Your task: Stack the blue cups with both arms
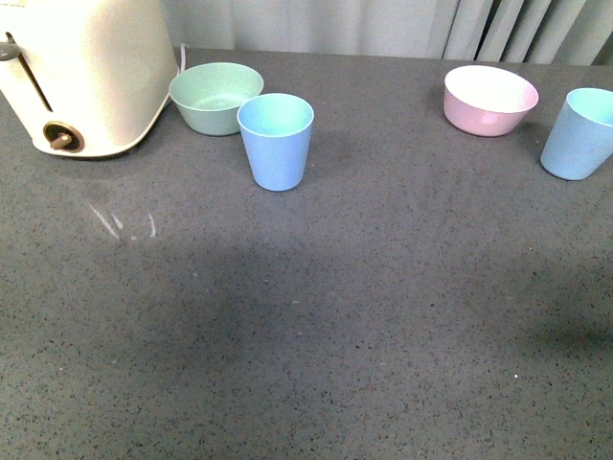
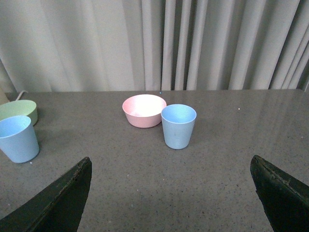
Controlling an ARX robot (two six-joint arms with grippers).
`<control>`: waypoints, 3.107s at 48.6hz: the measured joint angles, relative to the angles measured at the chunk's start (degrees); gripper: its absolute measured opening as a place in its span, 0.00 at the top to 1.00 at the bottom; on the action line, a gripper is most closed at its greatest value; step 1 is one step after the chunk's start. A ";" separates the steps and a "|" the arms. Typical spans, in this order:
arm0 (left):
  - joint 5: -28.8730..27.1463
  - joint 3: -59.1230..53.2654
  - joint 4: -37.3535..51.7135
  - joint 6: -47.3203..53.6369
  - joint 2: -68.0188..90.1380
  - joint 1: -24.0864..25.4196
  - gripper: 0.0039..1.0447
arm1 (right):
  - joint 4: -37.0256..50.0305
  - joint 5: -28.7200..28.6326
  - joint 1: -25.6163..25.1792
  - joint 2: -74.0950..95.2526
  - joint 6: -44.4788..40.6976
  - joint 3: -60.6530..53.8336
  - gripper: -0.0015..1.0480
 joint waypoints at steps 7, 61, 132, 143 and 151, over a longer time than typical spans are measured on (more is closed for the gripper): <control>0.00 0.00 0.00 0.00 0.00 0.00 0.08 | 0.00 0.00 0.00 0.00 0.00 0.00 0.09; 7.41 33.14 -5.97 -8.90 66.58 -10.23 0.08 | 0.00 0.02 0.00 0.00 0.00 0.00 0.09; -6.43 93.83 -22.69 -16.46 126.97 -23.19 0.08 | 0.00 0.02 0.00 0.00 0.00 0.00 0.09; -7.23 96.19 -25.18 -17.90 128.87 -24.41 0.41 | 0.00 0.00 0.00 0.00 0.02 0.00 0.09; -6.95 96.15 -25.24 -19.26 128.96 -25.44 0.67 | 0.00 0.00 0.00 0.00 0.02 0.00 0.09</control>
